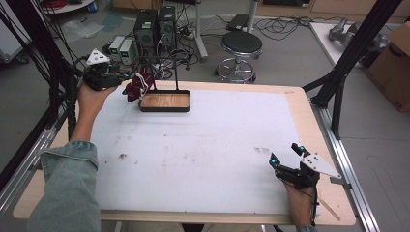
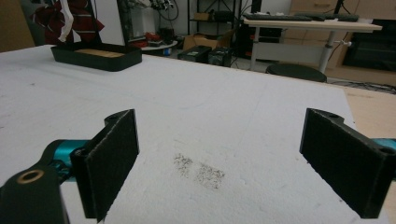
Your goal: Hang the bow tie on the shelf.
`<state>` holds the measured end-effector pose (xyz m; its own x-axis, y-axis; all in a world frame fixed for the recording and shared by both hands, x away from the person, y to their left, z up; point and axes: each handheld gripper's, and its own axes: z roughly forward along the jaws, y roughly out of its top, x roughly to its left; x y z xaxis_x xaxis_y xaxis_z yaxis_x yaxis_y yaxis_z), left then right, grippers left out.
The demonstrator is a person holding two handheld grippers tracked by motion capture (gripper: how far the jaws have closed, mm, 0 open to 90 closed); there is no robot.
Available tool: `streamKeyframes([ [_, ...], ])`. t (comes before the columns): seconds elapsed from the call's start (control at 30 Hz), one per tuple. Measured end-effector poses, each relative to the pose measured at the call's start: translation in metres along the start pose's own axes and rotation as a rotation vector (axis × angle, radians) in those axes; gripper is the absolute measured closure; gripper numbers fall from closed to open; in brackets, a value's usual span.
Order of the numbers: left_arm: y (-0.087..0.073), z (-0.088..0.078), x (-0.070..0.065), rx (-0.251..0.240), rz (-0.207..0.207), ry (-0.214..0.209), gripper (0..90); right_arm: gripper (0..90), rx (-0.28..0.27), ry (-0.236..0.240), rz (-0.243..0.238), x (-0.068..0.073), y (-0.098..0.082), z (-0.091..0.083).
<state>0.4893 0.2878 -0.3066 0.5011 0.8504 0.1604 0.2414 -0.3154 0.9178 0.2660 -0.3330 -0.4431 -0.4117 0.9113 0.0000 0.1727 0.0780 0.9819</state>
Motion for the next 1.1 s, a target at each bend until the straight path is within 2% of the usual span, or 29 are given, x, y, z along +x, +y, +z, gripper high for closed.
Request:
streamKeyframes([
  [0.1, 0.001, -0.009, 0.0, -0.024, -0.019, 0.002, 47.8, 10.8, -0.001, 0.0, 0.001, 0.0, 0.0, 0.0],
  [0.2, 0.001, -0.017, -0.001, -0.046, -0.025, 0.006, 45.7, 10.8, -0.004, 0.003, 0.011, 0.0, 0.0, 0.0],
  [0.53, -0.003, -0.04, -0.008, -0.103, -0.045, -0.003, 36.5, 10.8, -0.001, 0.002, 0.0, 0.0, 0.0, 0.0],
  [0.63, -0.006, -0.046, -0.011, -0.107, -0.056, 0.006, 31.0, 10.8, -0.001, 0.0, -0.001, 0.0, 0.0, 0.0],
  [0.8, -0.014, -0.057, -0.017, -0.12, -0.083, -0.008, 26.3, 10.8, -0.002, 0.0, -0.003, 0.0, 0.0, 0.0],
  [0.87, -0.016, -0.062, -0.02, -0.122, -0.081, -0.004, 25.1, 10.8, 0.001, 0.002, 0.003, 0.001, 0.0, 0.0],
  [1.0, -0.022, -0.072, -0.027, -0.137, -0.089, -0.02, 22.5, 10.8, -0.001, 0.0, -0.003, 0.0, 0.0, 0.0],
  [1.07, -0.026, -0.076, -0.03, -0.127, -0.089, -0.019, 20.8, 10.8, 0.001, 0.001, 0.0, 0.0, 0.0, 0.0],
  [1.1, -0.029, -0.078, -0.032, -0.127, -0.098, -0.032, 19.1, 10.8, 0.003, 0.001, 0.002, 0.001, 0.0, 0.0],
])
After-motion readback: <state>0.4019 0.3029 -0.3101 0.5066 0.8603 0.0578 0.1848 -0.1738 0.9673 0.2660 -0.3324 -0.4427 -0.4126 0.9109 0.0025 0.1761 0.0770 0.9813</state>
